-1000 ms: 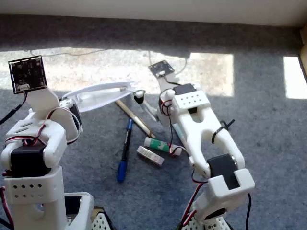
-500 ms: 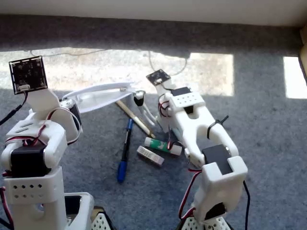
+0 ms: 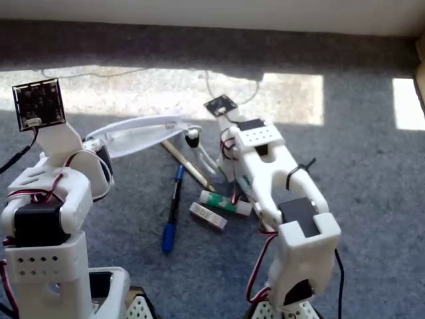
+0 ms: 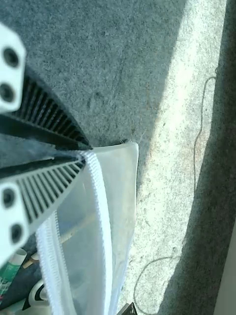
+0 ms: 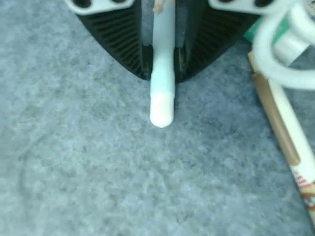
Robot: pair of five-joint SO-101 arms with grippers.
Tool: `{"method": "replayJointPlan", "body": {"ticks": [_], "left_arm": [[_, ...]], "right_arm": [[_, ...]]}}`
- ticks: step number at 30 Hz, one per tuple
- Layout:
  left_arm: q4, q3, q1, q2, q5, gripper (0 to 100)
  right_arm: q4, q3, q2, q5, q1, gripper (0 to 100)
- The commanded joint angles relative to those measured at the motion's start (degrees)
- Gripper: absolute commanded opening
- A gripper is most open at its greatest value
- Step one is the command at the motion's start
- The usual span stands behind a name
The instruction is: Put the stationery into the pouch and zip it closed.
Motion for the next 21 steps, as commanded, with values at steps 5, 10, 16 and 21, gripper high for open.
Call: {"method": "replayJointPlan", "body": {"ticks": [5, 10, 16, 21], "left_arm": [[0.2, -0.3, -0.7, 0.3, 0.6, 1], [0.1, 0.0, -0.7, 0.3, 0.6, 1], [-0.3, 2.2, -0.7, 0.3, 0.6, 1], [-0.3, 2.1, -0.7, 0.3, 0.6, 1]], "right_arm": [[6.1, -8.7, -1.7, 0.3, 2.1, 0.5], [8.6, -10.1, -7.0, 0.3, 3.5, 0.5], [9.2, -6.2, -16.2, -3.2, 3.9, 0.5], [9.3, -2.4, -24.0, -3.3, 3.9, 0.5]]}}
